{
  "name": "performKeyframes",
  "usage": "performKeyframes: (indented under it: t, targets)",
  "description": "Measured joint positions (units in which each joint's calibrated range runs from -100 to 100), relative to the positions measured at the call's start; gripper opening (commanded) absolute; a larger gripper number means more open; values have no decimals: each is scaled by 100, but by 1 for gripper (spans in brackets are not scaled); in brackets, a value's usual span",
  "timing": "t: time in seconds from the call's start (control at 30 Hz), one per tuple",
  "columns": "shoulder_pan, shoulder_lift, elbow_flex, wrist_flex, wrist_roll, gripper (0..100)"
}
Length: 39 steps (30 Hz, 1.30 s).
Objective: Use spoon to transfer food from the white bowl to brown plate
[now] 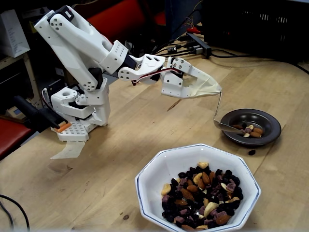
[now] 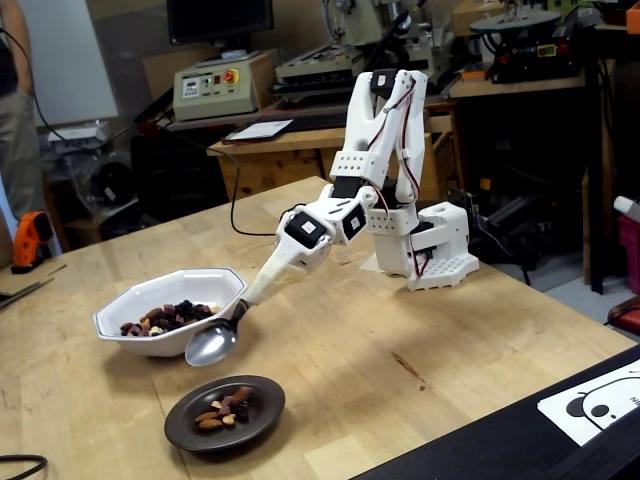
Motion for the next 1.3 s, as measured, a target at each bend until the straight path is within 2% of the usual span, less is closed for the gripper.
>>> performKeyframes:
  t: [0.17,0.53,0.73,1.13,1.3]
  targets:
    - [0,0,0,0,176,4]
    - [0,0,-328,0,132,4]
    - [0,0,-1296,128,-425,4]
    - [0,0,-2643,1742,-1700,4]
    - [314,0,-3409,2176,-2027,4]
